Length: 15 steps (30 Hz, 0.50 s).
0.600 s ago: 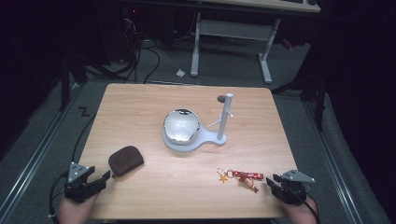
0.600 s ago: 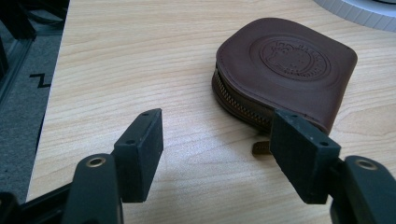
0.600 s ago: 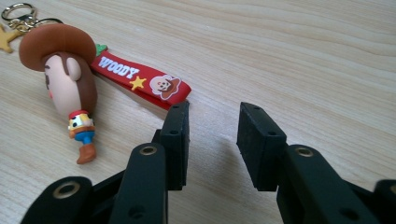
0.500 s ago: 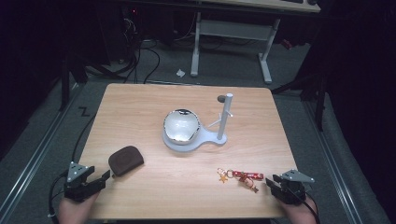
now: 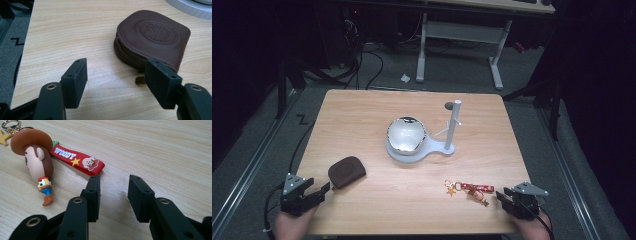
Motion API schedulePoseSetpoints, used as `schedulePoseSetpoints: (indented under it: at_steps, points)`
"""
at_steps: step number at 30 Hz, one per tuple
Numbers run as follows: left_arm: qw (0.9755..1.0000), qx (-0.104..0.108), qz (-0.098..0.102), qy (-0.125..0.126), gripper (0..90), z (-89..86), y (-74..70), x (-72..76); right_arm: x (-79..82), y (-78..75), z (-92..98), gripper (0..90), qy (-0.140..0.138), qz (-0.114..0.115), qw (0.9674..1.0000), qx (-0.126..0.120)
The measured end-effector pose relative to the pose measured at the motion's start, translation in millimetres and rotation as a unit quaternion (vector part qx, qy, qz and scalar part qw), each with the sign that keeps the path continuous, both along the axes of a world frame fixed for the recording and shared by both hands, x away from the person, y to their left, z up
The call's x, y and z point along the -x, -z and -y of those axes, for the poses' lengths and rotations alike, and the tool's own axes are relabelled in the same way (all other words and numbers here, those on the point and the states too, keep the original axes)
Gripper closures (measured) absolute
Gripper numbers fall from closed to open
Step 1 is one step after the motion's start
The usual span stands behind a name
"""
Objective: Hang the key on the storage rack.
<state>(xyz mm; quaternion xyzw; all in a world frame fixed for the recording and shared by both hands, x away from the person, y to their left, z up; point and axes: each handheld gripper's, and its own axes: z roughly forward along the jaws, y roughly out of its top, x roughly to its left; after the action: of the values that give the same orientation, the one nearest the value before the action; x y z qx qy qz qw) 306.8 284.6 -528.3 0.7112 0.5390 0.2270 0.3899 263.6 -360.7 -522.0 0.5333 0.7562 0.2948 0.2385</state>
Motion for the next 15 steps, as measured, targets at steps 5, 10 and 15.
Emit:
schedulePoseSetpoints:
  at_steps: [5,10,15]
  points:
    - [1.0,0.002,0.003,0.005,36.9,-0.3,-0.7,0.5,0.5,0.0,-0.6,62.3,-0.001,0.0,1.0,0.0]
    - [1.0,0.0,0.002,0.006,36.9,-0.2,-0.4,0.6,1.0,-0.3,-0.8,61.8,-0.001,0.0,1.0,-0.002]
    - [1.0,0.003,0.002,0.005,37.2,-0.2,-0.1,1.2,1.9,-0.7,-1.1,61.8,-0.001,0.002,1.0,-0.004]
